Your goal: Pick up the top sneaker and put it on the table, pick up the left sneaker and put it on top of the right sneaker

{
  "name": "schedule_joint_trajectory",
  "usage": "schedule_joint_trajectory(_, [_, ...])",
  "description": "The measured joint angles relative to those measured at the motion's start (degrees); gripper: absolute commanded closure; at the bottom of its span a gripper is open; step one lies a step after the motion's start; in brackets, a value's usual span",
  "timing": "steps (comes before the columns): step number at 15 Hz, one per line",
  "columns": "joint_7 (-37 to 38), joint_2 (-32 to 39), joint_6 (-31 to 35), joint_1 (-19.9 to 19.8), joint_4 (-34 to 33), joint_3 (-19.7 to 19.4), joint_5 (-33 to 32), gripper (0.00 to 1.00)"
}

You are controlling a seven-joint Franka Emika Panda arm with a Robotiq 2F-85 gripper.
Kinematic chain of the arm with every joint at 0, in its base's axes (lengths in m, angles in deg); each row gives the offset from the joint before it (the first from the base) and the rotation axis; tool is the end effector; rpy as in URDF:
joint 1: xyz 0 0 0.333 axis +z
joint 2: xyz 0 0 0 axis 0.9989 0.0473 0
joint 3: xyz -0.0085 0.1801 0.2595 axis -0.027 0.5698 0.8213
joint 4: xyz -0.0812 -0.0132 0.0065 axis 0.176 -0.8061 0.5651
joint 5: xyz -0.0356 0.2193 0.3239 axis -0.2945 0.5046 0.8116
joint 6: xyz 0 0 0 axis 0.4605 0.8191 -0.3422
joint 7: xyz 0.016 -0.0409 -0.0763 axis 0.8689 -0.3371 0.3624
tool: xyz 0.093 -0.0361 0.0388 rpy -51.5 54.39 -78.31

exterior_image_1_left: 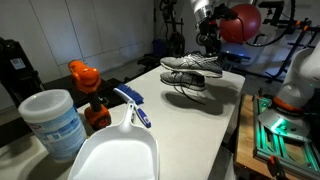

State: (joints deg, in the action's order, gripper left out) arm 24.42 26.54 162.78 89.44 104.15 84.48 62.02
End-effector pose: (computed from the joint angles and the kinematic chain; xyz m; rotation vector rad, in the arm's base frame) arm 0.4413 0.0821 0.4629 -2.7072 0.3509 0.8555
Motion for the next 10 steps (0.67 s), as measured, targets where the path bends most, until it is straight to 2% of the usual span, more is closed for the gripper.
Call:
schedule_joint_trajectory(1, [0.00,0.16,0.00,0.03,0.00,0.13,0.00,0.87])
schedule_joint_trajectory(2, [0.00,0.27,0.01,0.04,0.00,0.18,0.00,0.97])
schedule_joint_trajectory(5, [0.38,0.35,-0.01,-0.09,0.06,0.17,-0.01,0.97])
schedule_joint_trajectory(10, [6.40,-0.32,-2.24,-2.05,0.09,-0.71,-3.07,0.96])
